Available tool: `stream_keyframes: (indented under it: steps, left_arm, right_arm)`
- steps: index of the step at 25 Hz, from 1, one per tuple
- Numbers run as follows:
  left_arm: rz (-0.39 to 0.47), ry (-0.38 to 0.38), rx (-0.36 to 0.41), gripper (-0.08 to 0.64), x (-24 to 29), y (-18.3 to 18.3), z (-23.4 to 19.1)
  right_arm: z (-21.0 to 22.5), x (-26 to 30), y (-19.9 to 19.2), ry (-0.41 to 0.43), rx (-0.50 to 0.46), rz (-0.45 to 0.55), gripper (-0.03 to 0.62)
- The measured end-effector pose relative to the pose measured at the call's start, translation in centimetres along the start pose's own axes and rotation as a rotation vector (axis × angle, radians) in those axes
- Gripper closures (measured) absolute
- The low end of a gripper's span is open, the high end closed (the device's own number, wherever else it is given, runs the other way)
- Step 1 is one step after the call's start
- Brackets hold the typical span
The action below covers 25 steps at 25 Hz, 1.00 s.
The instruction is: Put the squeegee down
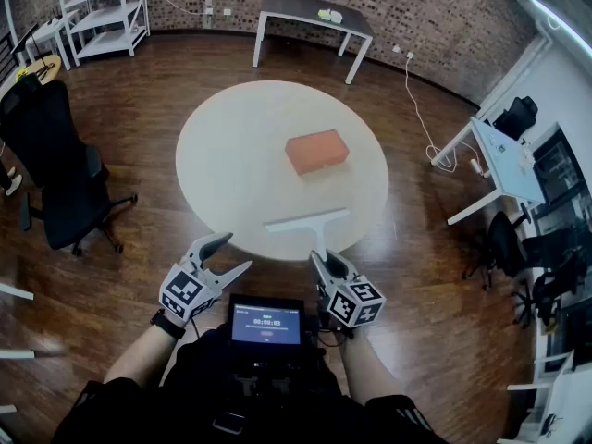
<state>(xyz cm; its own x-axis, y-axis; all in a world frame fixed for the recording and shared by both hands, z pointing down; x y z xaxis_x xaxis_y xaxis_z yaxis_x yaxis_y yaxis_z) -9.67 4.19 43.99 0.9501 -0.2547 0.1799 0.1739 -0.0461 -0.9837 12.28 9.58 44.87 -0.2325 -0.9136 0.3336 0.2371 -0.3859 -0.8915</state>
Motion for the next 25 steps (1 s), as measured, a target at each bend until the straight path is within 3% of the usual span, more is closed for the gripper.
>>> stream_keyframes:
  steps: [6,14,25]
  left_arm:
    - [-0.005,-0.001,0.003,0.281,-0.5,-0.3,-0.8]
    - [-0.026,0.005,-0.027,0.281,0.0,-1.7,-3.0]
    - [-0.081,0.027,-0.022,0.281,7.0,-3.2,-9.4]
  right_arm:
    - [-0.6,1.4,0.0,0.007,-0.004,-0.014,0.483]
    - [0.0,6.7,-1.3,0.021,-0.075,-0.105,0.483]
    - [6.7,19.8,-2.3,0.072,-0.094,-0.220,0.483]
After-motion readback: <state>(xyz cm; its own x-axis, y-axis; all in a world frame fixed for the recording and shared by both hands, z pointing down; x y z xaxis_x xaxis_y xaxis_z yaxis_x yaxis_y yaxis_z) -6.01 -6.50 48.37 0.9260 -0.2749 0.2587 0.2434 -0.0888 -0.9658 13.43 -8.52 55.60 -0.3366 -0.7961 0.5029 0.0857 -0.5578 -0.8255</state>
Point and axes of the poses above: the fingertips, and each gripper's own axes: x forward along the fingers, z to its right, y out of its top, the point moved 4 cm from there along -x, backward along the fingers, and after that the axes turned 4 degrees about -y, right-handed, at the moved point
